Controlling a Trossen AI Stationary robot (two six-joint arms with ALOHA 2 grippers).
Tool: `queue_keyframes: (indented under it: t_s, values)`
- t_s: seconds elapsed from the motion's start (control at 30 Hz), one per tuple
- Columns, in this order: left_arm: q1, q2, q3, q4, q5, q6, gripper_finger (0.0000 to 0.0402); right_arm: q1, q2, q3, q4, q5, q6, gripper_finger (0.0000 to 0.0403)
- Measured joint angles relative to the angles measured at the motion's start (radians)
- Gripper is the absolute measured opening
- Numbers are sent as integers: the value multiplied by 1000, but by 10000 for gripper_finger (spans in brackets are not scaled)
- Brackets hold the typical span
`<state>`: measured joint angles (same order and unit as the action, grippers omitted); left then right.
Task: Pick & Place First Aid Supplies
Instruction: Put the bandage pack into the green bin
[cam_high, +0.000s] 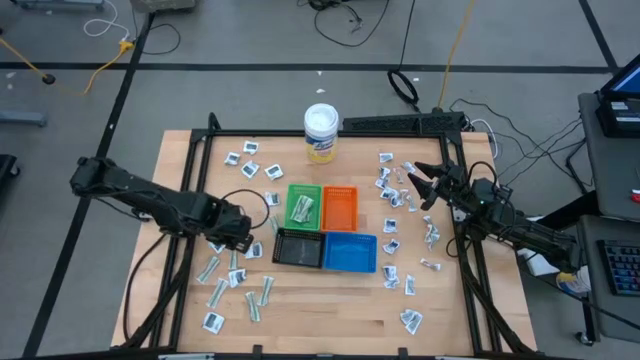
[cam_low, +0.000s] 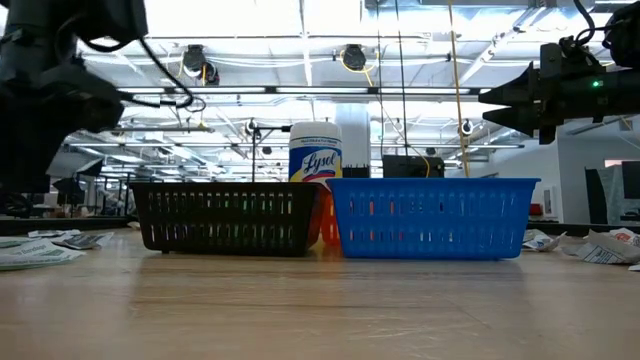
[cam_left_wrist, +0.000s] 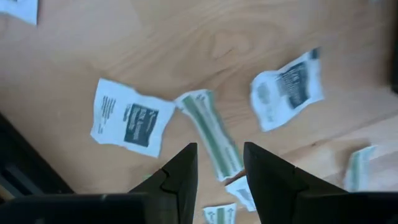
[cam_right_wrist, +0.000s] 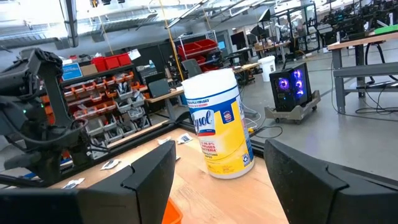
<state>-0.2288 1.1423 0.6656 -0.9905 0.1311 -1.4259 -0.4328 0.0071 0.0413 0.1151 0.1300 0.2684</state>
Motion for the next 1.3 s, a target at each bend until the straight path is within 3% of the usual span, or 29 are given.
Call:
queue_keyframes:
  t_s: [0.53, 0.97, 1.1, 1.3]
  values:
    - [-30, 120, -56, 105, 11, -101, 171, 0, 0, 0, 0, 0, 0, 242]
    - [-30, 220, -56, 164, 5, -113, 173, 0, 0, 0, 0, 0, 0, 242]
    - [-30, 227, -56, 198, 13, -102, 148, 0, 0, 0, 0, 0, 0, 242]
    - [-35, 224, -73, 224, 22, -92, 71, 0, 0, 0, 0, 0, 0, 243]
